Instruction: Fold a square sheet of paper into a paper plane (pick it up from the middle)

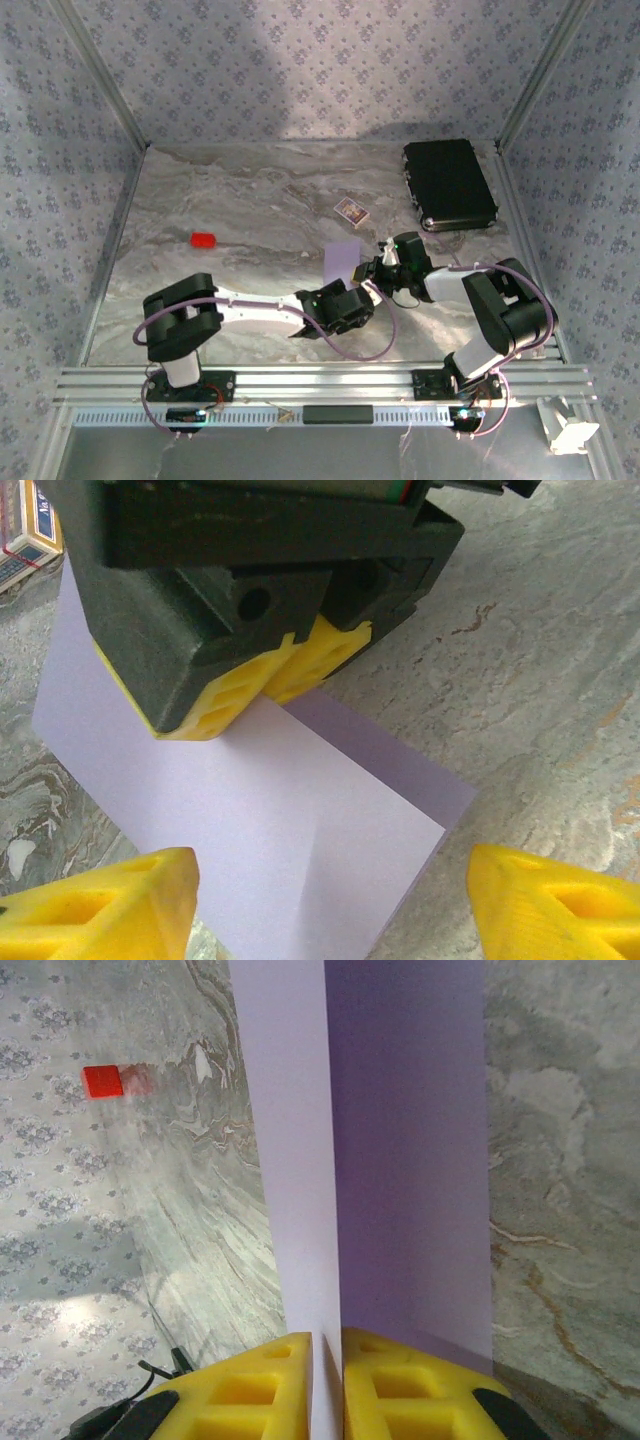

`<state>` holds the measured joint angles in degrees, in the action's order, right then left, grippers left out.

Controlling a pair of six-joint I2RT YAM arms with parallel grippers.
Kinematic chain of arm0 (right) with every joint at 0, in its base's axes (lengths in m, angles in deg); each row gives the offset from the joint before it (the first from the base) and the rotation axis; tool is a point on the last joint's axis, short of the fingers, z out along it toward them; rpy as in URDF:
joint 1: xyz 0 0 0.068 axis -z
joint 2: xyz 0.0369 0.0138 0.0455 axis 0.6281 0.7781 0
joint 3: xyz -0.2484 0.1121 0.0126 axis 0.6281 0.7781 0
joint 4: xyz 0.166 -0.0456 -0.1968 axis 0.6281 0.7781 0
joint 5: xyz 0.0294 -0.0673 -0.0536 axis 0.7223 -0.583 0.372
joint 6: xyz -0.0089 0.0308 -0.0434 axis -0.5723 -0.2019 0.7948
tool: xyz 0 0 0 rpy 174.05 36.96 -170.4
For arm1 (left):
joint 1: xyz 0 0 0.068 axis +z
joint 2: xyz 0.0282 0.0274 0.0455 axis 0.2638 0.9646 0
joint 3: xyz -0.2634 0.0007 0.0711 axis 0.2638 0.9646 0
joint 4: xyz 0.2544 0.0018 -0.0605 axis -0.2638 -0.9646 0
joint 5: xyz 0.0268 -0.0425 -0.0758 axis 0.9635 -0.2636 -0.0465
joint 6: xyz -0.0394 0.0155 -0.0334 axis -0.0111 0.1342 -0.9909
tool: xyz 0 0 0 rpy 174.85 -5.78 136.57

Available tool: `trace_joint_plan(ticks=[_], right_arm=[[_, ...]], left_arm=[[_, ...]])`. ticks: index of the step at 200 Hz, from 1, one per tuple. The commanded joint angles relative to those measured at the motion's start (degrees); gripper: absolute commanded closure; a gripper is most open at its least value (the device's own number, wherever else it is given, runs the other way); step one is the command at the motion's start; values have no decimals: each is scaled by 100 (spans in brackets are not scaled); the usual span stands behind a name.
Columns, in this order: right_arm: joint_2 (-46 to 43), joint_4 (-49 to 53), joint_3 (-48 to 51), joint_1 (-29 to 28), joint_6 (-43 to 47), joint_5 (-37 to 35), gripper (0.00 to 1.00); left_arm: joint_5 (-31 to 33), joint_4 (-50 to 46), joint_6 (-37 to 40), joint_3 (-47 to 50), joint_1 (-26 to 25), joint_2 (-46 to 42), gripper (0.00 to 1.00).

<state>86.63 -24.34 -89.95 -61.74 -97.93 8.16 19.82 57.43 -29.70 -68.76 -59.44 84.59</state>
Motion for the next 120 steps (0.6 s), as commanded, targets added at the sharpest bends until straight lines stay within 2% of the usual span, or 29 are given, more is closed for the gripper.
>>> trace_joint_plan(ticks=[1, 26, 59, 120], right_arm=[[-103, 60, 17, 27, -73, -15, 85], [-120, 99, 20, 39, -71, -19, 85], [-171, 155, 16, 46, -62, -42, 85], [-271, 247, 33, 94, -47, -59, 83]], left_arm=[[118, -134, 75, -211, -36, 162, 35], [60, -138, 81, -214, -39, 151, 43], [0, -101, 84, -195, -29, 121, 59], [-121, -73, 89, -198, -29, 78, 84]])
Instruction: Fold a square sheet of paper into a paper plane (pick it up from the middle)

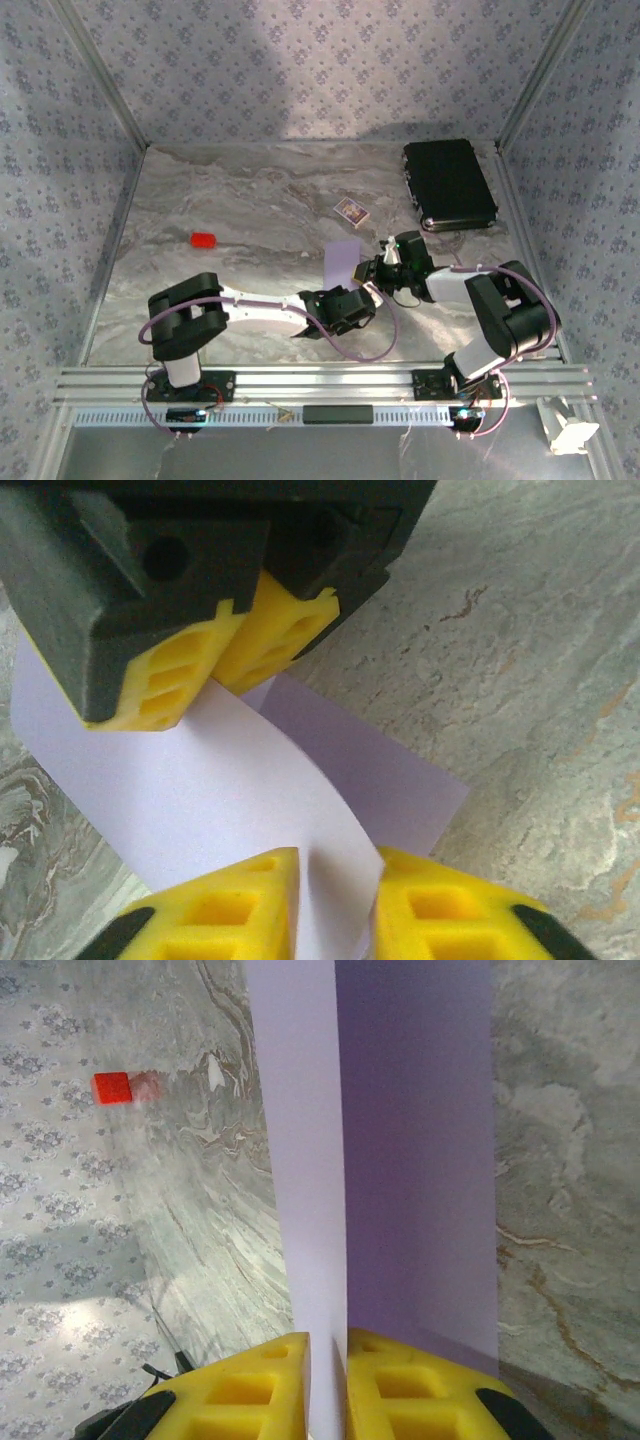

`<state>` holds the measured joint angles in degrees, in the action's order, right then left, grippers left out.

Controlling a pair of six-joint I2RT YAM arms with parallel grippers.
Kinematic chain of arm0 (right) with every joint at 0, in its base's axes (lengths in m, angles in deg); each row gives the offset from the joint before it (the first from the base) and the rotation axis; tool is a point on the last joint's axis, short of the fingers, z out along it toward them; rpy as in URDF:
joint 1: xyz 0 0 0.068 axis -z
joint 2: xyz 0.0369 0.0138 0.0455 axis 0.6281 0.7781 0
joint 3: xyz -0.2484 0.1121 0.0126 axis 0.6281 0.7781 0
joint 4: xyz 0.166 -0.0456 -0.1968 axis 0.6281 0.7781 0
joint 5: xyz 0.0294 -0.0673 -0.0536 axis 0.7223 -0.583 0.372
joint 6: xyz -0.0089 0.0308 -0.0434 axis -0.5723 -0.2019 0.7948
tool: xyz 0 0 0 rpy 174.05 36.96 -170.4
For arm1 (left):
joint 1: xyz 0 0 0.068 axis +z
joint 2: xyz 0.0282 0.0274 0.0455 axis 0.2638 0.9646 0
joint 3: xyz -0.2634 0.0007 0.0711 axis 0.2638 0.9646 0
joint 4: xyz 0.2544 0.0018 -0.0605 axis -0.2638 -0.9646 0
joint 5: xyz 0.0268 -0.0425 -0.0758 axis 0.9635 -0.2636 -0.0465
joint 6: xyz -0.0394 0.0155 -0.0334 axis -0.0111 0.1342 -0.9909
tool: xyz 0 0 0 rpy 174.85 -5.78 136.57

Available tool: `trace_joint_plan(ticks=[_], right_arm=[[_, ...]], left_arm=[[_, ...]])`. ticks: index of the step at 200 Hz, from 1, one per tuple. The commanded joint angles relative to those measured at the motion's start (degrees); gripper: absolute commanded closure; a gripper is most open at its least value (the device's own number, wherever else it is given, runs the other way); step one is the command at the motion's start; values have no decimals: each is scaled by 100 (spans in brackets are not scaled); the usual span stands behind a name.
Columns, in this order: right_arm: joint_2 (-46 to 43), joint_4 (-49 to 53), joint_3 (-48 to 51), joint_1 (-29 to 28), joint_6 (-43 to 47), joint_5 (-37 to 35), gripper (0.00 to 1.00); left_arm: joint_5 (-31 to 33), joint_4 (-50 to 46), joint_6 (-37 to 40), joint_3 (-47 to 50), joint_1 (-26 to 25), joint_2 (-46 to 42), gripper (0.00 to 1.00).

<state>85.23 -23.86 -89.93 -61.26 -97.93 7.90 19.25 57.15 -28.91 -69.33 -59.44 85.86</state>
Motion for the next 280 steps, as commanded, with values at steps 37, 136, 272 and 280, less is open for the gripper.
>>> trace_joint_plan(ticks=[37, 136, 272, 280], right_arm=[[-324, 514, -14, 135, -30, -173, 79], [-2766, 3001, 154, 803, 643, -1624, 64], [-2243, 2458, 474, 361, 777, -746, 98], [-2090, 2410, 412, 220, 792, -772, 98]], left_arm=[[-886, -27, -203, -106, 238, -224, 99], [-4826, 381, -1320, -79, 1599, -274, 100], [-4769, 735, -1983, 283, 1801, -306, 99], [-4763, 752, -2004, 296, 1803, -297, 99]])
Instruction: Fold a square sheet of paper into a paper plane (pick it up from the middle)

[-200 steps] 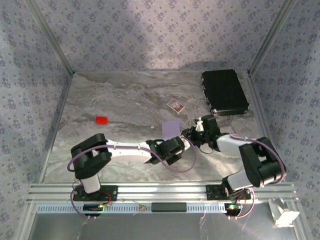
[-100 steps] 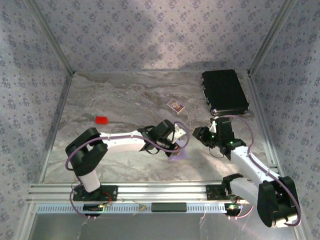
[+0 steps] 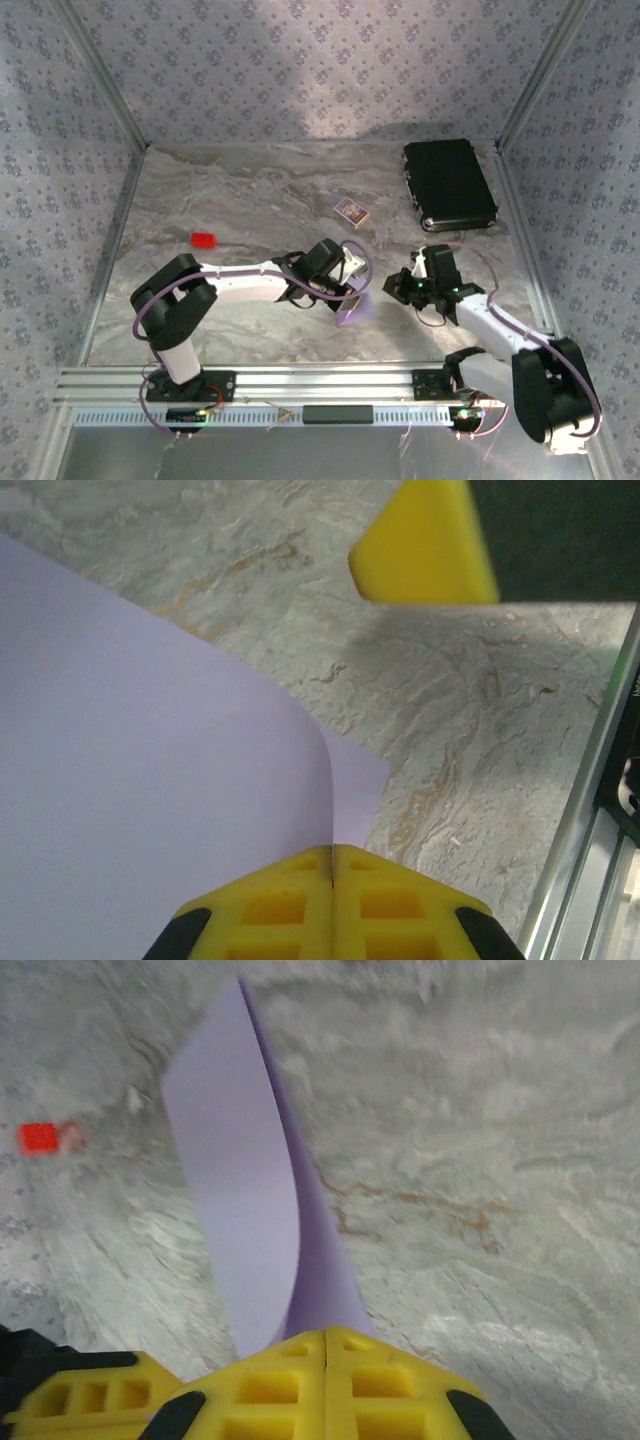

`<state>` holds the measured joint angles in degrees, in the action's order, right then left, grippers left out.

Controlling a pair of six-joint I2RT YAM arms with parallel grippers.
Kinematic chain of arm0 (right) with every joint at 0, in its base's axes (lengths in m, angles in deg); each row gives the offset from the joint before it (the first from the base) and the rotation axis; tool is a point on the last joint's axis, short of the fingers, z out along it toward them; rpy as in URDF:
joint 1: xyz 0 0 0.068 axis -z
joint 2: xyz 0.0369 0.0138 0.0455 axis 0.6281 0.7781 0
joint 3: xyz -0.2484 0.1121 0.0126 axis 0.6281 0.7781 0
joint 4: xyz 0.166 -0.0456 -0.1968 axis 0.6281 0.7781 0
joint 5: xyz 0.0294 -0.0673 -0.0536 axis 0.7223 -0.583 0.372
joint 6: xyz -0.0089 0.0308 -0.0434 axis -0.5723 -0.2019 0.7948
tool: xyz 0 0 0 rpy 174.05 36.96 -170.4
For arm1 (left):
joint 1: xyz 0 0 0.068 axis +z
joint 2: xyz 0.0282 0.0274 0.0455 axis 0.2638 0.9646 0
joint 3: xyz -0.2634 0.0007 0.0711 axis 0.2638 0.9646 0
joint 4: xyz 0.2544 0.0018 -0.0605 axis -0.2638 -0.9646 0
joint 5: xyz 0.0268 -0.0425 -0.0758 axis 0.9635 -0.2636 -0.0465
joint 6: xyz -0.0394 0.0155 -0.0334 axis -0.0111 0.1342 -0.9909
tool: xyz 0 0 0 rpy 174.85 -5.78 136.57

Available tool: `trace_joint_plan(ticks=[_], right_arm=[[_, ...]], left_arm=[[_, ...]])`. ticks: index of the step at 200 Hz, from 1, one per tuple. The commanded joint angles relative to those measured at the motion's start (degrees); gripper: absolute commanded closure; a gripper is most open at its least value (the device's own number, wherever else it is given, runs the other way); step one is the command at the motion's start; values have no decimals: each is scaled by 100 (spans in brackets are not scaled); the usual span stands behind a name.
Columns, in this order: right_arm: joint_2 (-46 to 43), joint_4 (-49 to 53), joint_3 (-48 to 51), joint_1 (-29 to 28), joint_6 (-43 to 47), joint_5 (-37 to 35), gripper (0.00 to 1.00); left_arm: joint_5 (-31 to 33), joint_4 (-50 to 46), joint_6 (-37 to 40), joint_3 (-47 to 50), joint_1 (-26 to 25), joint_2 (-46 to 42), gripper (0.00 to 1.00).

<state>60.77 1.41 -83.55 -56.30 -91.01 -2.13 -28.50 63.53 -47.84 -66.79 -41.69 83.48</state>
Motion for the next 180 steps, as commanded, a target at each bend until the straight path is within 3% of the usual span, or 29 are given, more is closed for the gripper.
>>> trace_joint_plan(ticks=[1, 89, 120, 180], right_arm=[[373, -118, -237, -297, 106, 223, 98], [1404, -840, -300, -858, -92, 287, 100], [1533, -120, -474, -845, 247, -110, 100], [1635, -26, -473, -816, 338, -193, 100]], left_arm=[[18, 114, -116, 45, 29, -59, 99], [181, 167, -221, 167, 108, -69, 95], [223, 184, -268, 204, 131, -76, 95], [380, 431, -375, 450, 353, -15, 95]])
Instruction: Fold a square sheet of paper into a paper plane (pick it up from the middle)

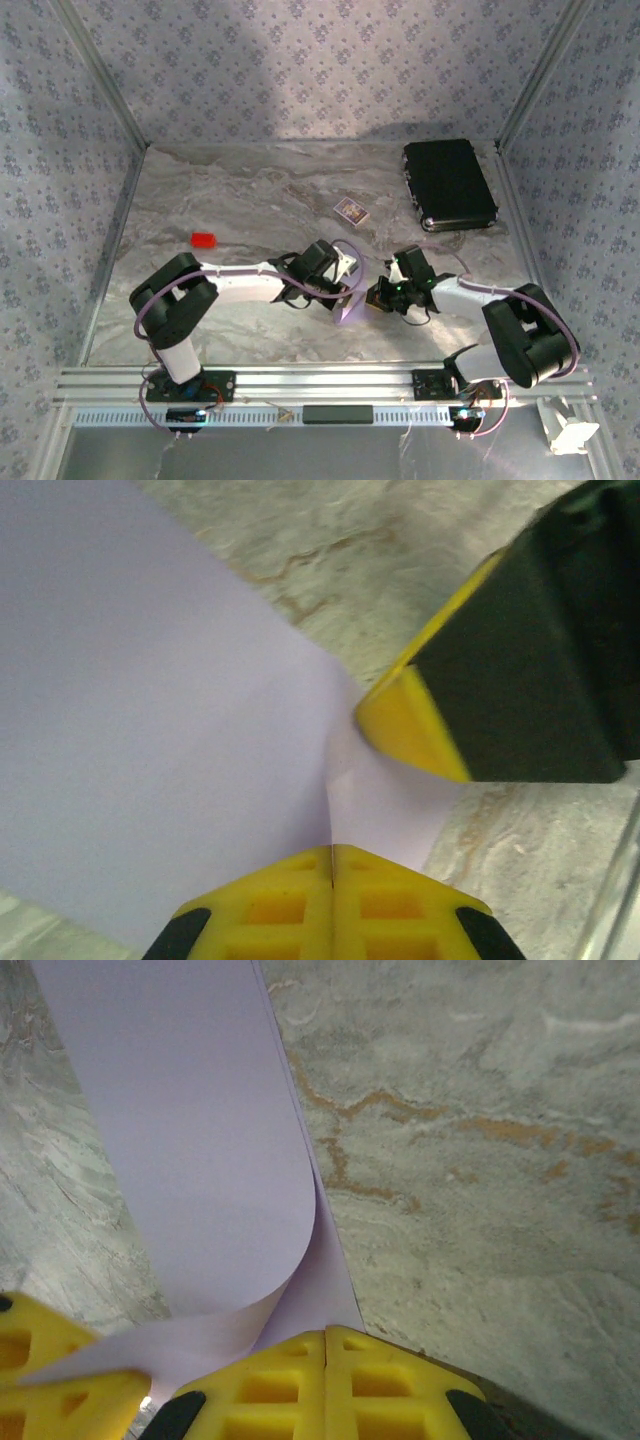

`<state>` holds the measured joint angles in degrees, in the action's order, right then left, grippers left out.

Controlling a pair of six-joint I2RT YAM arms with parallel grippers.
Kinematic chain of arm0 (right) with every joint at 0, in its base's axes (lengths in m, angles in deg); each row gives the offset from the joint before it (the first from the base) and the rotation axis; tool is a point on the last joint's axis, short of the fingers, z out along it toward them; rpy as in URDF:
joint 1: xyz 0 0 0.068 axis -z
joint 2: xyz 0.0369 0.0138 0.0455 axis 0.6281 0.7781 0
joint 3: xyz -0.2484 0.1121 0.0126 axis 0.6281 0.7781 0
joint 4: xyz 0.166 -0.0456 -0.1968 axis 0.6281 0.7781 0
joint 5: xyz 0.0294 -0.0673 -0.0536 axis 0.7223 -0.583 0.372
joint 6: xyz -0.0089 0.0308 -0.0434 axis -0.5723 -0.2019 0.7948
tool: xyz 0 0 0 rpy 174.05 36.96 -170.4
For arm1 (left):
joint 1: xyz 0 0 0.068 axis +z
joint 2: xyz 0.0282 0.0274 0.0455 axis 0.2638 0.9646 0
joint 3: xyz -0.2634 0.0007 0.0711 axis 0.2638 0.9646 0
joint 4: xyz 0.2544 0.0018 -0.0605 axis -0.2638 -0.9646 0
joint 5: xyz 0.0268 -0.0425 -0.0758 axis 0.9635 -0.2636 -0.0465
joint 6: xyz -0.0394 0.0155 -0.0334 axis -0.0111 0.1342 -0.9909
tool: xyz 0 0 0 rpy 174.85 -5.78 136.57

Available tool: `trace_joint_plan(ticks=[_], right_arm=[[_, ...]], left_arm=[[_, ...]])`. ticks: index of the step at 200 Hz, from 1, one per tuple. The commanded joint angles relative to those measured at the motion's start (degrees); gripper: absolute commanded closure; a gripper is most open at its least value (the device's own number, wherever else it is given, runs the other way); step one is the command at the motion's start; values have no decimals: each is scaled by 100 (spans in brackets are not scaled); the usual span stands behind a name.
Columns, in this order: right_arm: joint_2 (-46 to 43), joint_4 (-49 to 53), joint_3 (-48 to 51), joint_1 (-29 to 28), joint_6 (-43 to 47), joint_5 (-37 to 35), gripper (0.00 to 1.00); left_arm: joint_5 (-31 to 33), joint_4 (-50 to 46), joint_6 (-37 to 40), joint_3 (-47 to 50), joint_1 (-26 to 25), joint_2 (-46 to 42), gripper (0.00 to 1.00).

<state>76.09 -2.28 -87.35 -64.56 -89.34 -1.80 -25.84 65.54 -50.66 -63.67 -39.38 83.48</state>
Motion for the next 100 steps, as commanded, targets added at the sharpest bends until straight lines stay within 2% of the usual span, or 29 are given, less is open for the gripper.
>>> trace_joint_plan(ticks=[1, 100], right_arm=[[105, 345, -94, 9, 169, -224, 100], [21, 303, -157, 21, 196, -164, 99]], left_arm=[[110, 234, -94, 143, 127, -10, 95], [287, 263, -170, 270, 229, 182, 95]])
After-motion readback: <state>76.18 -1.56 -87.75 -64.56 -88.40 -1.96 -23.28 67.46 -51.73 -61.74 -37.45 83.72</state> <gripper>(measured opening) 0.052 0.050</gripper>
